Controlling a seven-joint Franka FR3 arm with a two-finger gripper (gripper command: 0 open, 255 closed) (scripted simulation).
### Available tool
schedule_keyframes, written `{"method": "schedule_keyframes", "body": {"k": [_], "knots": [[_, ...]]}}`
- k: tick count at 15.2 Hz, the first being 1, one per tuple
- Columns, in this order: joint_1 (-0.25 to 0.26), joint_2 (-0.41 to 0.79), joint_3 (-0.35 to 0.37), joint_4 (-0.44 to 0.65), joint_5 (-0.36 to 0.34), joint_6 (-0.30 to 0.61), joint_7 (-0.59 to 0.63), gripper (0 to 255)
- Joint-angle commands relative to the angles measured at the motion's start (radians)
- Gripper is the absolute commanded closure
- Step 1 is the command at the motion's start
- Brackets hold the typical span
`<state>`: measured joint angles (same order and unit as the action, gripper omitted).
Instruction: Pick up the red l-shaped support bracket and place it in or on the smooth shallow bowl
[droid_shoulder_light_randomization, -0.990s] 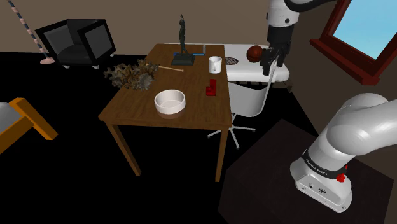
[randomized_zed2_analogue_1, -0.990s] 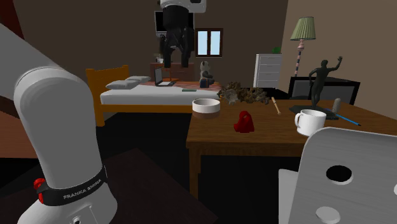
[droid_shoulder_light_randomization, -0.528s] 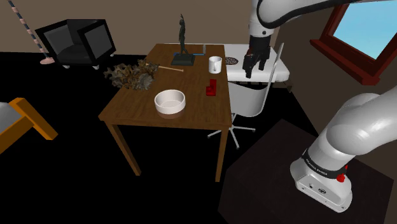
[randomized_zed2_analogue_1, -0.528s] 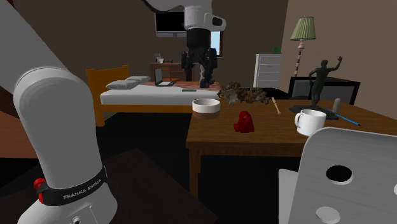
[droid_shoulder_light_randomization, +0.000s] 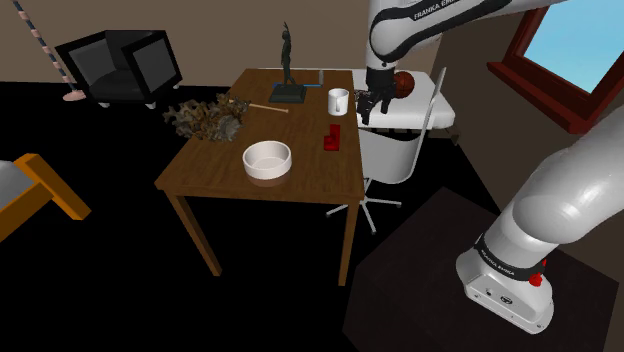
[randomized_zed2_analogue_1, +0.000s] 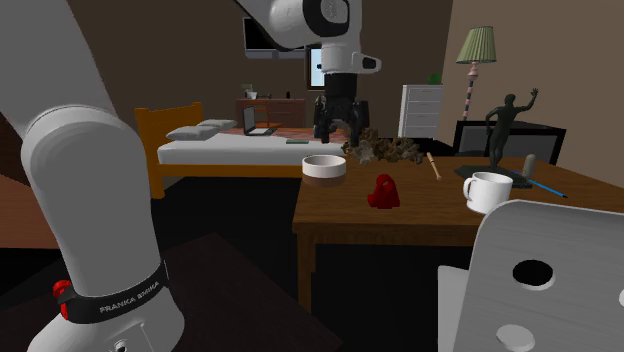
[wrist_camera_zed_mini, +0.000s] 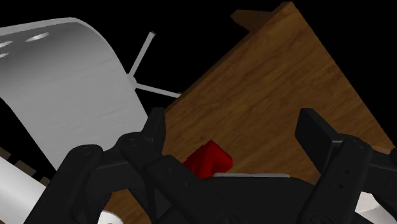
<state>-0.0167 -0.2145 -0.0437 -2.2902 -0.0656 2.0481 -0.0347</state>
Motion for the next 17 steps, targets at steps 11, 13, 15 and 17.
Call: {"method": "schedule_keyframes", "body": {"k": [11,13,15,17], "knots": [[-0.014,0.459,-0.014,0.354,0.04,0.167,-0.071,0],[-0.018,0.534,-0.012,0.431,0.048,0.175,-0.081,0],[-0.021,0.59,-0.01,0.492,0.054,0.177,-0.088,0],[-0.022,0.605,-0.01,0.485,0.054,0.198,-0.088,0]]}}
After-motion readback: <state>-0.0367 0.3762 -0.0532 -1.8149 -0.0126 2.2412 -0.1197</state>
